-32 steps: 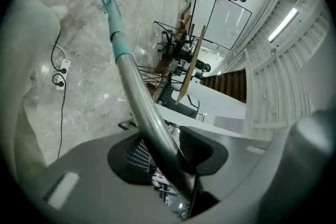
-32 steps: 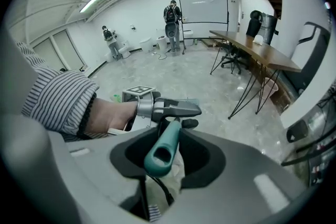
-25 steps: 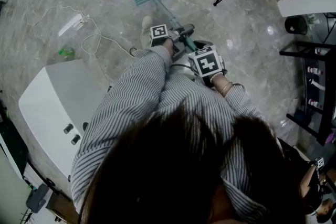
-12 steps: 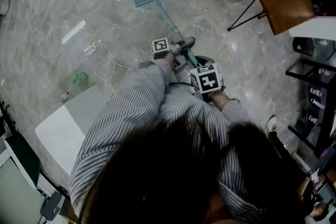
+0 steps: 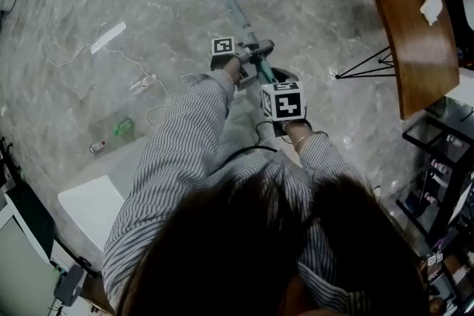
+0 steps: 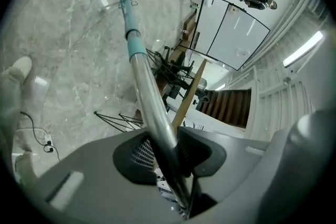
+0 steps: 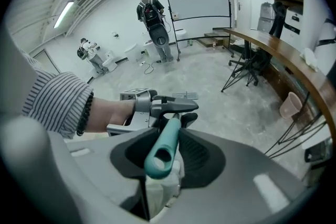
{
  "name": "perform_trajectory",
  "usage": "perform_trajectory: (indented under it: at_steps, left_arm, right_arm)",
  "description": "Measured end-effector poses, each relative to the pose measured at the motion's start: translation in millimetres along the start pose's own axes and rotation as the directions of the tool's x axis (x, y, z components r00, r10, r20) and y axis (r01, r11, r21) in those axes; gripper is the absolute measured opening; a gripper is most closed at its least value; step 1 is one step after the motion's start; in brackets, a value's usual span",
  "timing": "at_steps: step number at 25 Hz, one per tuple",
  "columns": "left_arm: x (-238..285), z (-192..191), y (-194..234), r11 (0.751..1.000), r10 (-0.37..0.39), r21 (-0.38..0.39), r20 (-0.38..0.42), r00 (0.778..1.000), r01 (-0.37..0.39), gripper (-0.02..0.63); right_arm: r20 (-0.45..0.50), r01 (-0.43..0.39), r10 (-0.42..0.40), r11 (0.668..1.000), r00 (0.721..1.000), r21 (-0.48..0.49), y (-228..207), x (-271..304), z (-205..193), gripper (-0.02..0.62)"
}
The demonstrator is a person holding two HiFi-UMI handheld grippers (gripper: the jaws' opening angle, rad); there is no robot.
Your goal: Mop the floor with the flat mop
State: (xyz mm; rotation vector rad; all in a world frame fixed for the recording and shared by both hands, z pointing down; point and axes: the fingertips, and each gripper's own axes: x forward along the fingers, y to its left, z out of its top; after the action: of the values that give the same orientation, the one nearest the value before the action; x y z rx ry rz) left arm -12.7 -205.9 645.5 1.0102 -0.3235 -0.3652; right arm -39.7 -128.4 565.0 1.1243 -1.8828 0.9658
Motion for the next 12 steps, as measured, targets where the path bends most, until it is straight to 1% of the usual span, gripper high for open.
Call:
perform_trajectory:
  at_steps: [3, 5, 8, 10, 12]
  left_arm:
    - [7, 61, -33, 1.000, -0.029, 0.010, 0.016, 0.999, 0.029, 0.114]
    - [13, 94, -49, 0.999, -0.052, 0.009, 0.028, 0.998, 0.052, 0.114]
    - [21, 130, -66, 0.998, -0.054, 0.017, 0.033, 0.998, 0.054, 0.115]
    - [25, 149, -78, 0.998, -0.055, 0.025, 0.037, 0.998, 0.055, 0.115]
    - [29, 164, -86, 0.997, -0.073, 0.027, 0.054, 0.996, 0.071, 0.117]
  right_arm:
    - [0.015, 0.009, -0.009, 1.000, 1.000, 0.009, -2, 35, 59, 0.121]
    - [0.020, 0.024, -0.024, 0.999, 0.999, 0.040, -6, 53, 89, 0.118]
    - [0.019, 0.040, -0.041, 0.996, 0.999, 0.084, -12, 74, 124, 0.115]
    - [0.019, 0.041, -0.043, 0.996, 0.999, 0.081, -14, 83, 143, 0.115]
    - [0.020, 0.047, -0.048, 0.996, 0.999, 0.072, -16, 90, 157, 0.114]
